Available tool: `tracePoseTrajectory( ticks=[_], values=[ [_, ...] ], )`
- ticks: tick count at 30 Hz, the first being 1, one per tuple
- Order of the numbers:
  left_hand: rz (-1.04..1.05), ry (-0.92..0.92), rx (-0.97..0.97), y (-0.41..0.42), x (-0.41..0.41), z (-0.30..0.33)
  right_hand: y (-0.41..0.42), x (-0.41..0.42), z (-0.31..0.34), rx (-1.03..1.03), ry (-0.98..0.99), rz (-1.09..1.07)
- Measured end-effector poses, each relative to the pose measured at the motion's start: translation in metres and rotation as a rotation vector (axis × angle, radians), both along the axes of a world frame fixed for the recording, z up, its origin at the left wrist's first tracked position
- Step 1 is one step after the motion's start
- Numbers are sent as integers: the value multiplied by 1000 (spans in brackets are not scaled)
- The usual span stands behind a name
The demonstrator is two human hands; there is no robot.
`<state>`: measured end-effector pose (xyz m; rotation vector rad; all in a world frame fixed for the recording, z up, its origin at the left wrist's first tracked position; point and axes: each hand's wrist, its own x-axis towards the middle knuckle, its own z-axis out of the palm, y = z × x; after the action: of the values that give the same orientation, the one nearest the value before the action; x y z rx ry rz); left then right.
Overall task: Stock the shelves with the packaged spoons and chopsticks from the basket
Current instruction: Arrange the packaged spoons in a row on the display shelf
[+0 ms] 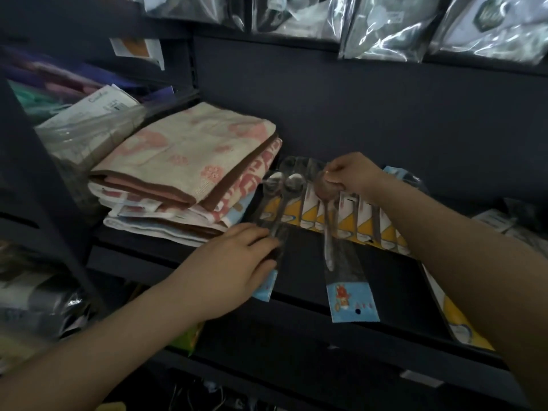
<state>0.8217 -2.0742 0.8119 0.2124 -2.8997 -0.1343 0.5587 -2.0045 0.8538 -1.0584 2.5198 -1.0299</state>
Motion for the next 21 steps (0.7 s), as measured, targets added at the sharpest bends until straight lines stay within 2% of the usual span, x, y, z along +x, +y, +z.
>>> tracePoseTrajectory(
  ticks=[3,5,9,12,14,18,21],
  values=[
    [-17,66,109,11,-1,10,-10,5,3,-114,-198,-42],
    [-22,22,185,17,-2,12,-18,7,-1,-108,-199,-22],
    [-8,-101,118,16,-6,4,-28,7,-11,-80,-143,-19],
    [-7,-115,120,16,-8,0,-27,2,-16,-32,-135,-21],
    [-14,-109,89,16,-9,0,-24,1,-18,-4,-80,-9],
    [-15,-86,24,18,-14,2,-6,0,-7,8,185,-38],
    [-8,-14,28,23,-19,7,29,-14,7,49,304,-85]
  ],
)
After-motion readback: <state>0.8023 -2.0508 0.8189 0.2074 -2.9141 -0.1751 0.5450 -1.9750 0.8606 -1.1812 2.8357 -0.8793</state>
